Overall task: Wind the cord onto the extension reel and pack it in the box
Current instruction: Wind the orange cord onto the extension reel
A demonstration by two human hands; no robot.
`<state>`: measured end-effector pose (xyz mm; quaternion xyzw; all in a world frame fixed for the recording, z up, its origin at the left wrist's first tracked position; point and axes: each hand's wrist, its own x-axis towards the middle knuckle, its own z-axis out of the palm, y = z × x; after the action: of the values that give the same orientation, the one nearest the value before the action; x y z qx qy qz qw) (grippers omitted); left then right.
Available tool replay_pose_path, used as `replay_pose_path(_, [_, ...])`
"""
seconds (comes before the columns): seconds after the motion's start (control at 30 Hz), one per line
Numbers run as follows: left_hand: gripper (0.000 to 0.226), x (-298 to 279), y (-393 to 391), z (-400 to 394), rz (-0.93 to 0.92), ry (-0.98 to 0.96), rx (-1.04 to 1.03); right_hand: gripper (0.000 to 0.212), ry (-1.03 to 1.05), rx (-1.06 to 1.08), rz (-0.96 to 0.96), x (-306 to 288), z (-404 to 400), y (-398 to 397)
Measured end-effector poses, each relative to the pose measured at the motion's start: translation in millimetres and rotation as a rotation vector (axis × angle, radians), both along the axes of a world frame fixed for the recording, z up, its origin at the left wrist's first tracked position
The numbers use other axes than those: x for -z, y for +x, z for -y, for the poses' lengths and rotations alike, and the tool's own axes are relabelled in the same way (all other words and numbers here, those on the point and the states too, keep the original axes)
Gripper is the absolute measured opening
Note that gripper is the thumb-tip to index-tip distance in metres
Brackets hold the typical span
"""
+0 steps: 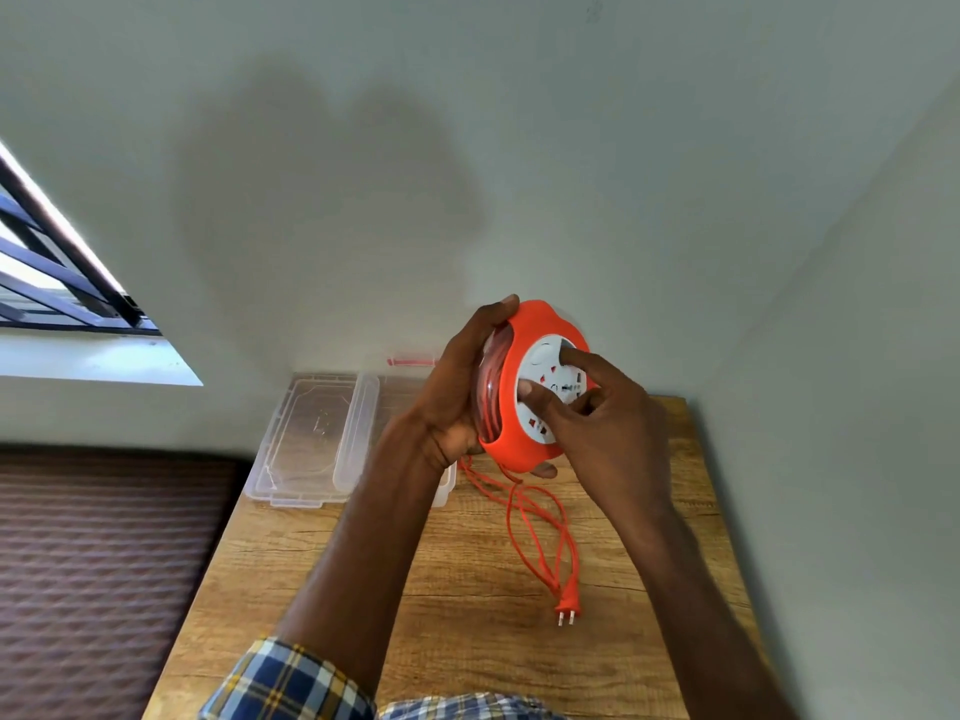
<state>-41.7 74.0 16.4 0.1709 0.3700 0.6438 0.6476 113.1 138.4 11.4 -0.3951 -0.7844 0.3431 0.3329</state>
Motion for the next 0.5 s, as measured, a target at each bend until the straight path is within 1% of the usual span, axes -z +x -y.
replay_pose_path(0.07, [0.064,-1,-3,1,0.002,0.003,0.023,0.069,0.059,-0.056,0.043,-2,-1,4])
replay_pose_path(0.13, [0.061,-2,-6,2,0.018,0.017,0.066,0.062,0.157,-0.087,0.058,-3,-6,9])
replay_pose_path(0.23, [0.064,0,-10,3,0.060,0.033,0.122,0.051,0.276,-0.265,0.088,-3,-17,15])
replay_pose_path(0.33, [0.065,3,-12,5,0.093,0.029,0.167,0.054,0.275,-0.440,0.126,0,-21,18])
replay_pose_path(0.5, [0.063,1,-14,8,0.037,0.003,0.135,0.060,0.294,-0.523,0.162,1,-25,23])
